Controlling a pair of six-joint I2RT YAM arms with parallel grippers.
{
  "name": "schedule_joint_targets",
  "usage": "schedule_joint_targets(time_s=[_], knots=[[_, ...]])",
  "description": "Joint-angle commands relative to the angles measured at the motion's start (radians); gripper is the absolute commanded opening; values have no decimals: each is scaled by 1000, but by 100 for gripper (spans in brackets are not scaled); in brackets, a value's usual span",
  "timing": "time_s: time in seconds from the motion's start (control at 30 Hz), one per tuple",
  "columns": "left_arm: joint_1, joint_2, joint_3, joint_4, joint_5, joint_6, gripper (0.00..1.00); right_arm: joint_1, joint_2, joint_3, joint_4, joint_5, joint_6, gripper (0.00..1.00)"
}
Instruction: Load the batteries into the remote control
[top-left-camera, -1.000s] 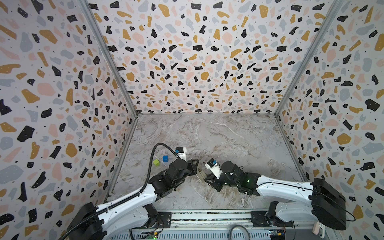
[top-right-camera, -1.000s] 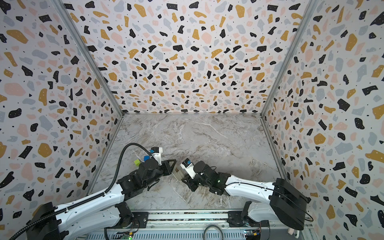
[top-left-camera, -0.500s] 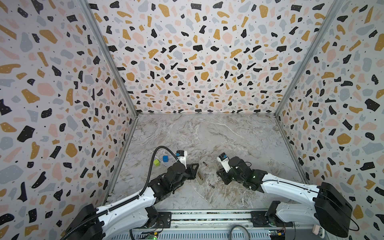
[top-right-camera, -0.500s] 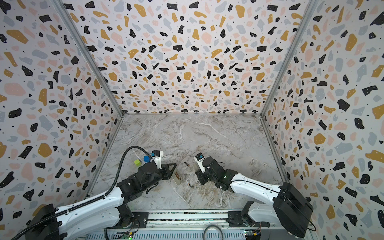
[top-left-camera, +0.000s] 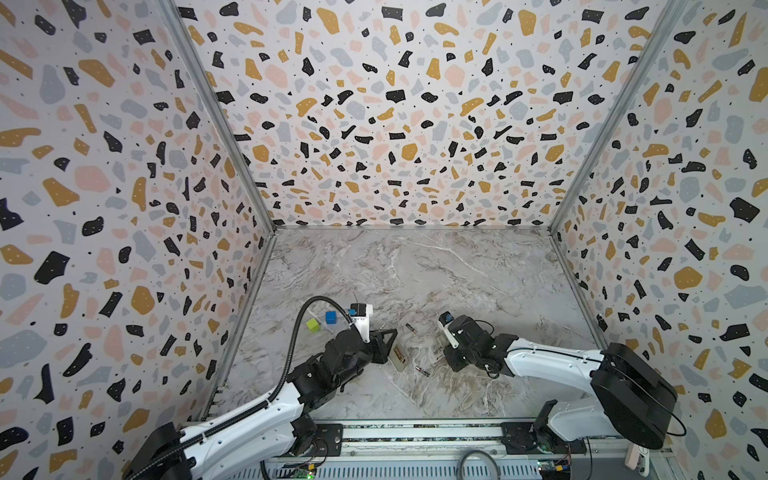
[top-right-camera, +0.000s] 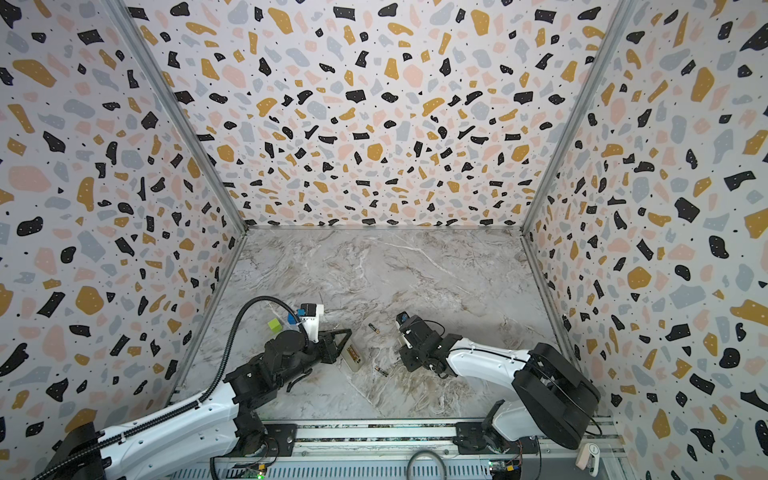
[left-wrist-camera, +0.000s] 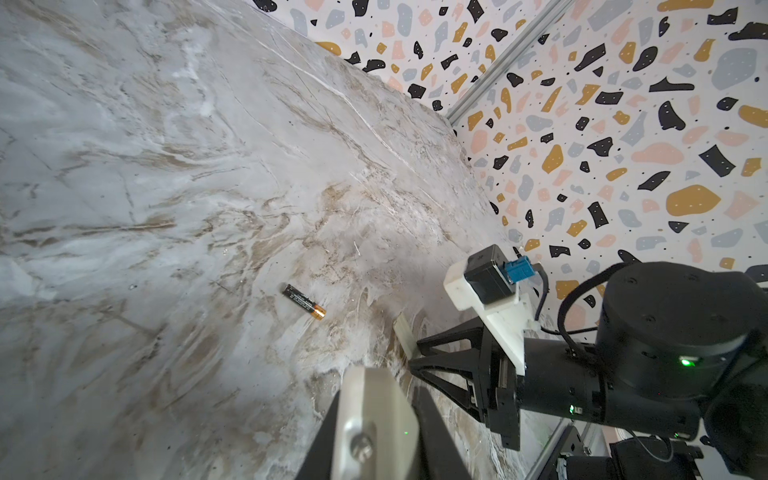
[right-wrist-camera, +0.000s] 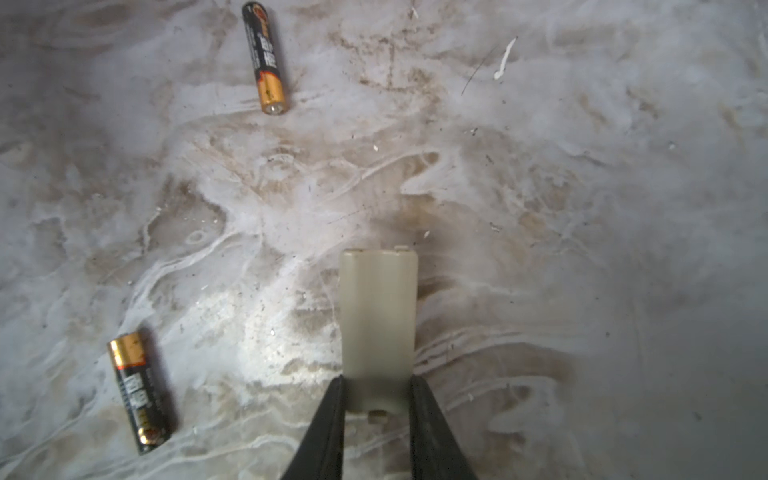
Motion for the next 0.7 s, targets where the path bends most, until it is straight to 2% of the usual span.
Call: schedule_joint_targets(time_s=[0.0, 0.23, 0.5, 0.67], knots=[[7, -23, -21, 51, 17, 31, 0, -4, 17, 38, -32, 16, 1, 22], [7, -28, -50, 116, 35, 24, 0, -4, 56, 52, -38, 14, 4, 26], [7, -37, -66, 123, 51, 24, 0, -4, 20, 59, -63, 22, 5, 48], [7, -46, -61, 106, 74, 34, 0, 9, -26, 78, -96, 22, -2, 54]])
